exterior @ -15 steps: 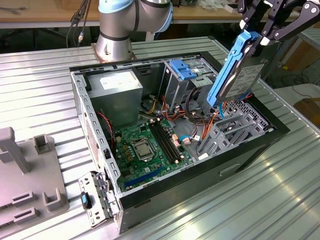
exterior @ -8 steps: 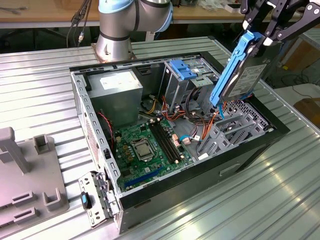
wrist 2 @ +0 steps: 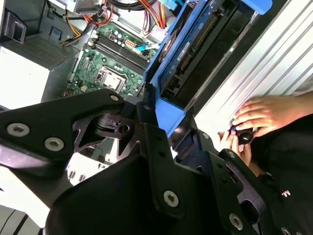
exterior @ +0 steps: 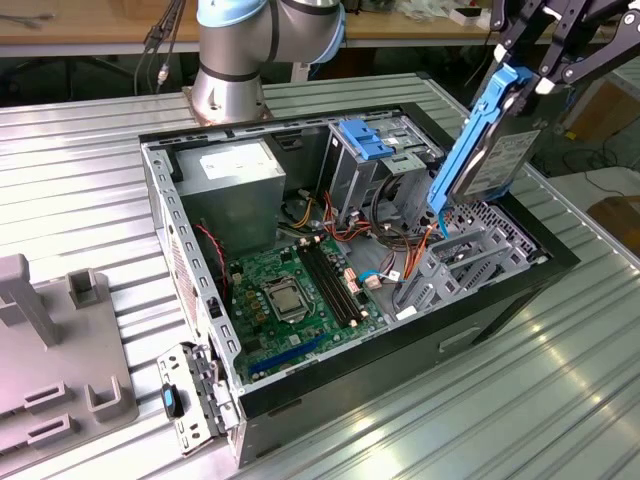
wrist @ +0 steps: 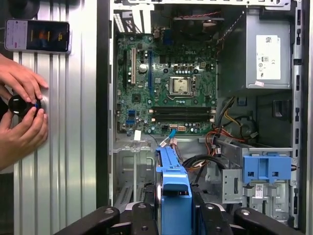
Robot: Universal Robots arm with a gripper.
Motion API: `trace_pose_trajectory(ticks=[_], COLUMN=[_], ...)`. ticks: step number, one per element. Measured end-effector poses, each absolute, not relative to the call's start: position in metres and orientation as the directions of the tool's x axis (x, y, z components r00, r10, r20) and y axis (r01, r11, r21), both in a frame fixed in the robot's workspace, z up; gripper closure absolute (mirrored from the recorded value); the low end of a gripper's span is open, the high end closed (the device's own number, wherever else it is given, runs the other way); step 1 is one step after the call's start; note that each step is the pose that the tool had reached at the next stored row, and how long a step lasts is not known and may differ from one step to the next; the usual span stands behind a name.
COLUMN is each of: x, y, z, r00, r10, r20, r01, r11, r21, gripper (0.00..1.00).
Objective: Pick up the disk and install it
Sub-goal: 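Insert the disk into the insertion slot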
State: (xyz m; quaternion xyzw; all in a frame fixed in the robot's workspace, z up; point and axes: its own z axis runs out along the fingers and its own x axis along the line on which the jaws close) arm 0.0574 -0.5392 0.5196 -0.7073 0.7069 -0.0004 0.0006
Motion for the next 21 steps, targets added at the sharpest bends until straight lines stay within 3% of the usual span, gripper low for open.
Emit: trace_pose_trajectory(ticks=[21], x=[0.074], y=[-0.562], z=[0.494], r00=[-0.001], r10=[-1.0], r20=[0.004], r01=[-1.0], r11=[0.001], r21=[-0.001], gripper=[0.63])
